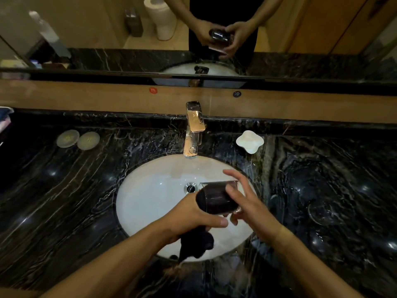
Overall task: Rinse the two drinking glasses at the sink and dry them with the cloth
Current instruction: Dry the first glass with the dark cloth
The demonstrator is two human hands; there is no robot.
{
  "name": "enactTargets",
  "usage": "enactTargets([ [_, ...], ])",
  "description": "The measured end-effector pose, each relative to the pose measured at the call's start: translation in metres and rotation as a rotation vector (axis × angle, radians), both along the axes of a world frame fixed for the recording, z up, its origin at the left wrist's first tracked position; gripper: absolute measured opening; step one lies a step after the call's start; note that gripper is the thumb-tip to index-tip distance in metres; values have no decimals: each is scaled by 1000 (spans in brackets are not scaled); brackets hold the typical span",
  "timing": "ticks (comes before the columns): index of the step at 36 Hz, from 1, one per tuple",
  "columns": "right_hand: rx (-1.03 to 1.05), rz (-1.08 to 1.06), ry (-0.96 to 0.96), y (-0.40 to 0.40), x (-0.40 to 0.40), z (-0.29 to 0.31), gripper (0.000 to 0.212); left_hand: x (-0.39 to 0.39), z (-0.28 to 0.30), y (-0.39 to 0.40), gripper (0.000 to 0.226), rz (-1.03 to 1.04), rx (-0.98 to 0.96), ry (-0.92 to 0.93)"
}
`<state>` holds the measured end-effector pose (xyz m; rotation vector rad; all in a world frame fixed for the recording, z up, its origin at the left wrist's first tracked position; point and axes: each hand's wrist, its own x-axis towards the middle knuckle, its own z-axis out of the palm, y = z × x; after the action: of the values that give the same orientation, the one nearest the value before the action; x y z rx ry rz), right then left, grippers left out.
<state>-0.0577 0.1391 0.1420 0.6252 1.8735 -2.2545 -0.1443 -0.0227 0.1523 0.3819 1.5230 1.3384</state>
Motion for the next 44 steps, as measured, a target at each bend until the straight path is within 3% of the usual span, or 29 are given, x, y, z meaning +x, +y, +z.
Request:
enactTargets([
  [2,118,-38,104,-1,1,-4,53,2,5,3,54,23,81,-143],
  [4,163,-80,174,-2,3,-8,55,2,9,6,51,19,104,-170],
  [10,282,-229,156,-5,-1,-5,30,11,16,14,54,-4,-6,77],
  [13,246,-261,73,-8,-2,4,17,14,16,15,53,-45,-26,200],
  [15,119,-264,-68,-6,-3,9,17,12,16,15,60,-116,-132,404],
  [18,-103,-131,-309,6,-4,14,43,4,11,11,73,-359,-300,933],
  [22,-243,-2,-522,13,-9,19,51,-9,-1,2,71,-569,-175,1412],
  [24,-298,23,-521,14,-11,18,49,-15,-4,0,65,-545,-125,1484],
  [26,-383,50,-452,16,-12,18,52,-19,0,2,61,-477,-129,1364],
  [29,-381,37,-259,16,-13,16,57,-17,7,3,63,-267,-184,822],
  [32,-183,-47,-55,6,-13,9,48,-13,18,7,49,-79,-86,279],
  [35,33,-149,93,-5,-12,2,45,-10,27,10,41,13,17,-32],
  [37,129,-203,140,-11,-12,1,39,-9,29,11,39,20,35,-48],
  [41,267,-288,86,-15,-16,0,10,-2,25,12,41,-1,-13,119],
  [44,124,-264,-55,-12,-19,0,15,-3,16,10,48,-81,-101,383],
])
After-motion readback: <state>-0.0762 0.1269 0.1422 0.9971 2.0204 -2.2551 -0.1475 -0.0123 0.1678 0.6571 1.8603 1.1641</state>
